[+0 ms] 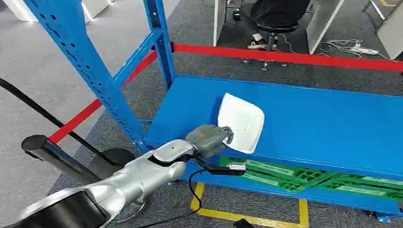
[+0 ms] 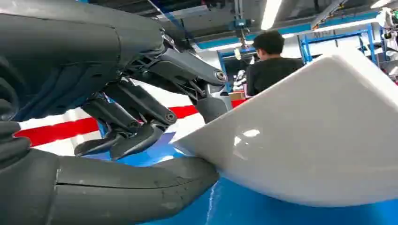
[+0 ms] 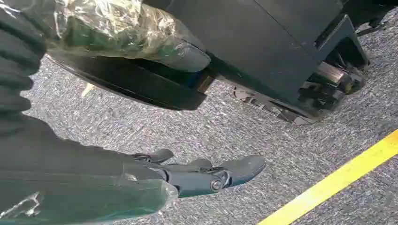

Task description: Take the parts from the cabinet and place them on the table.

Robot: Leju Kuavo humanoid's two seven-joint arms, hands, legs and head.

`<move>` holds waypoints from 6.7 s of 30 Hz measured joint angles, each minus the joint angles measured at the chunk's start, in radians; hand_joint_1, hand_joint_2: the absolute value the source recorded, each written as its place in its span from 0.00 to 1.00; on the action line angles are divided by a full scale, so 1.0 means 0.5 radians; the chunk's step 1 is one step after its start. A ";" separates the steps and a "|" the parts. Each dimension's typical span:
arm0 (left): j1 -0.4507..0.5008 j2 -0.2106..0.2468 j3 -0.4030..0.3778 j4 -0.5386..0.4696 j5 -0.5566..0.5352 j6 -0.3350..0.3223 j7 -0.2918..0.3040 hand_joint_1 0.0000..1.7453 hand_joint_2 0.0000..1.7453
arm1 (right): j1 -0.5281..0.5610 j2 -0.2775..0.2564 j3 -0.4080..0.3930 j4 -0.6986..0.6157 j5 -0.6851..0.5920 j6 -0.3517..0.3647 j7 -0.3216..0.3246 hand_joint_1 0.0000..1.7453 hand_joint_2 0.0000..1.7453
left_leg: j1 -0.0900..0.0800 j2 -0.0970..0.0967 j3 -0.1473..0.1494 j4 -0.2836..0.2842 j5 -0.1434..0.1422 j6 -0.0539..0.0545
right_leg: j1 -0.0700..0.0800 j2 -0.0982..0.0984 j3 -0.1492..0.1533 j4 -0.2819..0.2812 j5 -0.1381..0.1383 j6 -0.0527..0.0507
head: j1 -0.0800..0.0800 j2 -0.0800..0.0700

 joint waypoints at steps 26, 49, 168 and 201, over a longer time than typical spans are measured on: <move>0.002 0.000 0.001 0.000 0.002 0.001 0.000 1.00 1.00 | 0.000 0.000 -0.002 0.000 0.000 0.000 0.000 0.00 1.00 | 0.000 0.000 0.000 0.000 0.000 0.000 | 0.000 0.000 0.000 0.000 0.000 0.000 | 0.000 0.000; 0.003 0.000 0.001 0.000 0.002 0.005 0.000 1.00 1.00 | 0.000 0.000 -0.002 0.000 0.000 0.000 0.000 0.00 1.00 | 0.000 0.000 0.000 0.000 0.000 0.000 | 0.000 0.000 0.000 0.000 0.000 0.000 | 0.000 0.000; 0.228 0.107 0.599 -1.604 1.068 0.490 -0.526 1.00 1.00 | 0.006 0.001 -0.177 0.001 -0.304 0.051 -0.359 0.00 1.00 | 0.000 0.001 -0.011 0.003 0.002 0.003 | 0.000 -0.002 -0.009 0.000 0.003 0.001 | 0.000 0.000; 0.278 0.103 0.621 -1.634 1.013 0.516 -0.520 1.00 1.00 | 0.008 0.007 -0.342 0.005 -0.335 0.000 -0.222 0.00 1.00 | 0.029 0.001 0.013 0.008 -0.016 -0.014 | -0.033 0.013 -0.013 0.020 -0.007 0.033 | 0.011 0.000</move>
